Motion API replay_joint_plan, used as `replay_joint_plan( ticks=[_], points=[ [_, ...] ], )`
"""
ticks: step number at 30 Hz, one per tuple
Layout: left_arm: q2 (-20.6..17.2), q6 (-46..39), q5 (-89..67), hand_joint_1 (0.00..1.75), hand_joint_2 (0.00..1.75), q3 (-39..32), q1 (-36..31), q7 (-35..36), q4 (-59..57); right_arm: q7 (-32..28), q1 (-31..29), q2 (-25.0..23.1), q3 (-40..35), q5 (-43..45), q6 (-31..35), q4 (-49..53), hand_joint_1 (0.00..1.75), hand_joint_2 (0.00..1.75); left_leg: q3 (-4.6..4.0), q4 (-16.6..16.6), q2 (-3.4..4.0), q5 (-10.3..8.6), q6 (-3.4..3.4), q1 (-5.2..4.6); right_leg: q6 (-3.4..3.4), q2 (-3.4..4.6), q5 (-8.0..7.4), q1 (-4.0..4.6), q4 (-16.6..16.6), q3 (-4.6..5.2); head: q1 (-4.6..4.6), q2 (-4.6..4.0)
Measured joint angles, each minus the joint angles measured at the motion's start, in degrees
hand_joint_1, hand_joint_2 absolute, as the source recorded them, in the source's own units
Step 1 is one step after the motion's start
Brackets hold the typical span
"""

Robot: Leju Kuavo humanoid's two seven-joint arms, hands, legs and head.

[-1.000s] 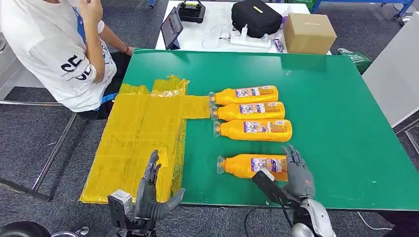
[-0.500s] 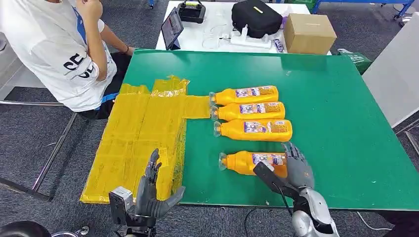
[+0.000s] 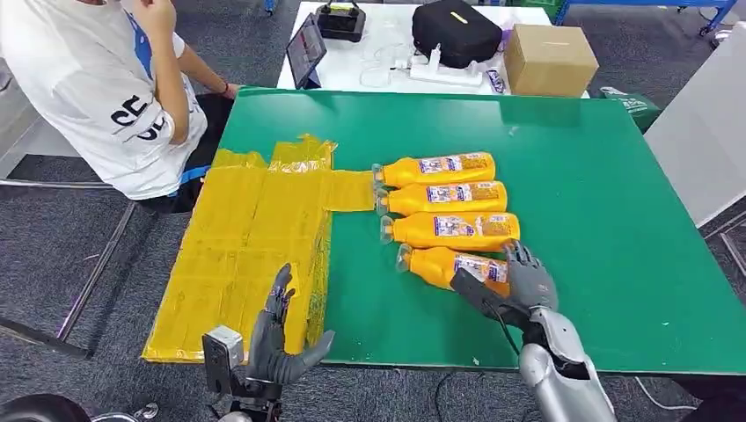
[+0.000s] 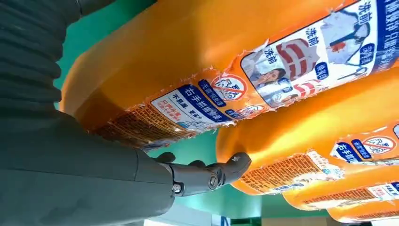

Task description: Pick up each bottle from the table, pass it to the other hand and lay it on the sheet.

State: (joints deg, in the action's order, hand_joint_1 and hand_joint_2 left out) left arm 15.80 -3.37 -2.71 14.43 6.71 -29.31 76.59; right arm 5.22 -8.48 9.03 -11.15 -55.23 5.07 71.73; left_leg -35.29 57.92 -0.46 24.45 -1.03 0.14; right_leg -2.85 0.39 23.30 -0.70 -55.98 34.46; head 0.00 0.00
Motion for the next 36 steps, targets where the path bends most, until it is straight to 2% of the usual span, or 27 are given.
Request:
replay_joint_plan(
  ticks=[10,11,12,14,15,24,36],
  points=[
    [0.0,0.3,0.1,0.00,1.75,0.0,-0.7,0.0,-1.4,-0.5,-2.6,0.4,-2.1,3.3,-2.5,-3.0,0.00,1.75,0.38,0.0,0.06,0.03,0.00,0.00,0.01,0.09,0.00,0.01,0.0,-0.31,0.02,0.00],
    [0.0,0.3,0.1,0.00,1.75,0.0,-0.8,0.0,-1.5,-0.5,-2.8,0.6,-2.4,3.8,-2.9,-3.2,0.45,1.75,0.43,0.0,0.12,0.03,-0.01,0.00,0.01,0.10,0.00,0.01,0.0,-0.35,0.02,0.00],
    [0.0,0.3,0.1,0.00,1.75,0.0,-0.9,0.0,-1.6,-0.5,-3.0,0.8,-2.6,4.0,-3.1,-3.5,1.29,1.75,0.48,0.0,0.16,0.04,-0.01,0.00,0.01,0.10,0.00,0.02,0.0,-0.41,0.02,0.00],
    [0.0,0.3,0.1,0.00,1.75,-0.1,-1.0,0.0,-1.9,-0.5,-3.2,1.0,-2.9,4.3,-3.1,-3.8,1.64,1.75,0.57,0.0,0.17,0.04,-0.01,0.00,0.02,0.11,-0.01,0.01,0.0,-0.47,0.02,0.00],
    [0.0,0.3,0.1,0.00,1.75,-0.1,-1.1,0.0,-2.0,-0.5,-3.2,1.0,-3.1,4.4,-3.2,-3.9,1.73,1.75,0.60,0.0,0.17,0.04,-0.01,0.00,0.03,0.12,-0.01,0.02,0.0,-0.50,0.00,0.00],
    [0.2,3.6,3.0,0.00,1.75,-0.7,-1.3,0.7,-3.2,0.8,-3.4,2.8,-5.0,5.2,-5.1,-3.6,1.75,1.75,0.78,0.0,0.15,0.03,-0.01,0.00,0.03,0.15,-0.01,0.04,0.0,-0.64,0.02,0.00],
    [0.5,3.9,3.1,0.00,1.75,-1.8,-2.1,0.7,-5.0,1.9,-0.5,6.4,-8.9,4.2,-8.3,2.4,1.75,1.75,0.76,0.0,0.18,0.11,0.03,0.02,0.03,0.16,0.04,0.05,0.0,-0.59,0.00,0.00]
  ],
)
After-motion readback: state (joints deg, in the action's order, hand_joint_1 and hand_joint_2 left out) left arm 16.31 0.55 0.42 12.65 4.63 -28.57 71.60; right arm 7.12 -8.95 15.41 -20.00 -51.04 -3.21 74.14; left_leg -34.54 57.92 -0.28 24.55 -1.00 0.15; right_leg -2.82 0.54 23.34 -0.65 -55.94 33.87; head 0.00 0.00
